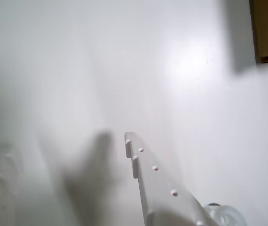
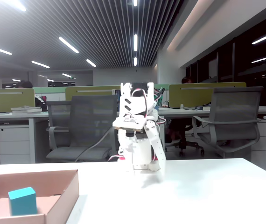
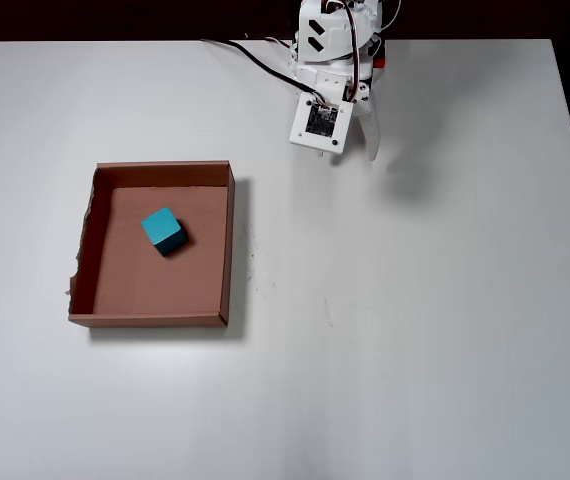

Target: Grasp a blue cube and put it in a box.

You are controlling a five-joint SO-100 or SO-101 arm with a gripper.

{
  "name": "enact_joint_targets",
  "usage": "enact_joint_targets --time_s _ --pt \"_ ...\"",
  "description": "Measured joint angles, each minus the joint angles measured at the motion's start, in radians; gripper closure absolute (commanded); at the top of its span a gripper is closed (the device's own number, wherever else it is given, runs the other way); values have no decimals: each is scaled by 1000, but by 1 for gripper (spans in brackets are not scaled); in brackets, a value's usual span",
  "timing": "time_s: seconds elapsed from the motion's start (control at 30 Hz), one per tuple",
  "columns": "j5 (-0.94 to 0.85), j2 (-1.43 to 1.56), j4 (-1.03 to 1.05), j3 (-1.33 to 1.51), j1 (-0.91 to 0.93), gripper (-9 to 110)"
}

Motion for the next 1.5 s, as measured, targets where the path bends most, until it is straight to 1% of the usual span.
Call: enact_joint_targets --time_s 1.5 --pt "0 -3 15 0 0 74"
